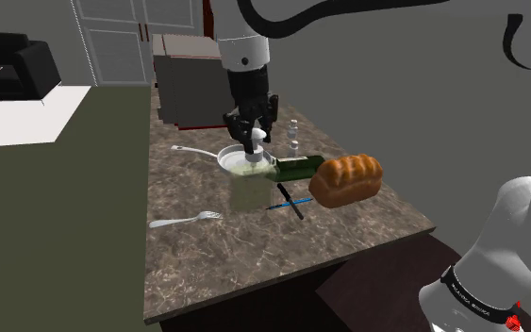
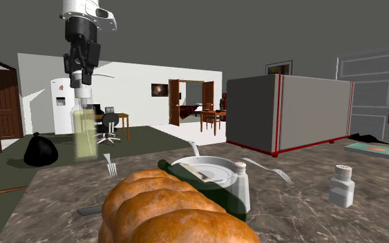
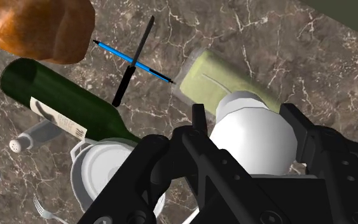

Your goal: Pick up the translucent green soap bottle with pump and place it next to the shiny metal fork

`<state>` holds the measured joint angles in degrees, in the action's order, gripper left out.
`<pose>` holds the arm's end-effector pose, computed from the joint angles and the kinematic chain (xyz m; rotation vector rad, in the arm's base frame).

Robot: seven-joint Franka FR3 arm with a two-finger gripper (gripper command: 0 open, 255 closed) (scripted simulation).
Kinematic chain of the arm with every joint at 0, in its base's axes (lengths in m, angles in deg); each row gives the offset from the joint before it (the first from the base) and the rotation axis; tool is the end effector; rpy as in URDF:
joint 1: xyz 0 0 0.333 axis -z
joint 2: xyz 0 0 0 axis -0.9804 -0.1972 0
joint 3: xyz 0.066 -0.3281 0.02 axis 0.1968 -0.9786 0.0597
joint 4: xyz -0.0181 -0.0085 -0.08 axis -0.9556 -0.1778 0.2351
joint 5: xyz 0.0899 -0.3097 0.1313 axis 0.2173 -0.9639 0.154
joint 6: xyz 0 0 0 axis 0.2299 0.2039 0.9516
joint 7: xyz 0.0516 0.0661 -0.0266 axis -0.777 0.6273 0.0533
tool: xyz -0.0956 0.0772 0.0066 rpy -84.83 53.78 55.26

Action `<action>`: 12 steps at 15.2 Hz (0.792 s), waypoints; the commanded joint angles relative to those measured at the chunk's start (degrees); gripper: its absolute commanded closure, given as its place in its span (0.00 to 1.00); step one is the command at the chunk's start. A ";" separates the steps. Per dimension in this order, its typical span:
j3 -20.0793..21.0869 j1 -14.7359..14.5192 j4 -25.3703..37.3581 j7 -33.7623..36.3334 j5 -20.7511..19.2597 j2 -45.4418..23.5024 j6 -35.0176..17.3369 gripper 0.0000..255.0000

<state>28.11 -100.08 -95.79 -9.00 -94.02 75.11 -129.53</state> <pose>0.4633 0.3053 0.5220 2.9713 0.2409 -0.2222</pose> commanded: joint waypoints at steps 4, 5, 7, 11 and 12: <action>2.37 -4.67 8.71 6.64 -0.83 -6.35 3.02 1.00; 2.64 -5.39 10.16 7.52 -1.01 -7.39 3.51 1.00; 2.58 -5.31 8.44 7.56 -0.97 -7.26 1.92 1.00; 2.52 -5.12 5.28 7.70 -0.98 -7.21 -1.18 1.00; 2.50 -5.08 4.55 7.73 -1.00 -7.24 -1.94 1.00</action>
<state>30.60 -105.12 -90.63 -1.42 -94.97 68.04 -130.66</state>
